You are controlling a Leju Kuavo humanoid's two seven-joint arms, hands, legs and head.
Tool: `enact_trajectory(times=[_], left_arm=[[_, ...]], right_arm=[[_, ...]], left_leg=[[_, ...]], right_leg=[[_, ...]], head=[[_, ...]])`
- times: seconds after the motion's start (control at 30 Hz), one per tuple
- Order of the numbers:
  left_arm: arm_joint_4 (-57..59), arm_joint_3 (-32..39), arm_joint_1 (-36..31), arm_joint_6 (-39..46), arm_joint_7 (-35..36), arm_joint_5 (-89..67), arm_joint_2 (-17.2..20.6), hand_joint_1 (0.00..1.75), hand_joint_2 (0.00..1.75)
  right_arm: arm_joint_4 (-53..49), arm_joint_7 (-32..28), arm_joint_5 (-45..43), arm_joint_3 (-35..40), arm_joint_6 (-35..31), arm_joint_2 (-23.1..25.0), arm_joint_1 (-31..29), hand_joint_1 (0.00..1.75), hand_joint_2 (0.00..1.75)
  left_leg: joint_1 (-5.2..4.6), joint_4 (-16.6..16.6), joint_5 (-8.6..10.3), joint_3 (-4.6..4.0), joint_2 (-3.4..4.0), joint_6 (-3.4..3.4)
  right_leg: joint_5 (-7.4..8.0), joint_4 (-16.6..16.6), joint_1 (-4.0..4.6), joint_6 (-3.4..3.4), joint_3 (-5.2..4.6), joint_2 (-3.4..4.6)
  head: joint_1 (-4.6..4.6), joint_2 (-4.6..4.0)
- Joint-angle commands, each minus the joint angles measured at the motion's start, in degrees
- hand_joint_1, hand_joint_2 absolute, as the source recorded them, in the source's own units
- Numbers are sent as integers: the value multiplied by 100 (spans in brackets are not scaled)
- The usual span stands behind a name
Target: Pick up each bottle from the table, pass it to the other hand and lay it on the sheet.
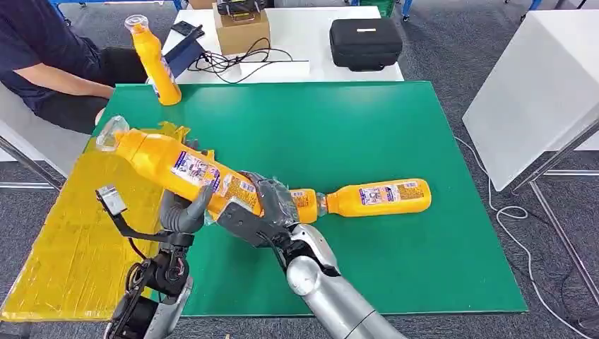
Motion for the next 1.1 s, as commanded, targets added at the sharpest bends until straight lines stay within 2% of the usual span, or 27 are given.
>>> enact_trajectory(times=[0.03,0.2,0.37,0.57,0.6,0.63,1.1], left_arm=[[40,-39,-74,22,42,20,94,0,175],[-141,145,34,121,62,118,117,0,175],[-222,412,117,114,125,146,143,0,175],[-114,418,82,55,233,335,75,0,175],[-105,409,75,48,234,339,48,91,175],[-91,407,69,43,234,340,28,175,175],[97,399,-46,13,188,306,-55,175,175]], right_arm=[[637,12,-73,440,-8,-92,-411,175,175],[892,5,-322,1075,210,-92,-368,175,175],[1382,-7,-796,1961,-44,-92,-188,175,175],[1575,-21,-882,1968,-145,-92,-187,175,175],[1601,-28,-843,1902,-151,-92,-176,175,175],[1610,-38,-803,1846,-148,-92,-158,175,175],[1668,-211,-271,1062,-139,-93,-19,175,175]], left_leg=[[6,-1,-6,18,6,-3],[4,-3,-6,17,11,-4],[4,-10,-5,21,12,-4],[3,-6,0,10,-3,-2],[13,-3,-8,30,-6,-5],[4,-4,0,6,-6,-2],[8,-4,-2,19,-21,-5]], right_leg=[[-2,-8,5,7,21,-3],[-1,-8,4,6,18,2],[0,-13,4,3,19,5],[-2,-9,3,5,9,-13],[-7,-18,13,11,37,-23],[-2,-9,4,5,8,-15],[-7,-16,6,7,24,-35]], head=[[0,0],[0,0],[0,0],[-2,0],[0,0],[0,0],[-2,0]])
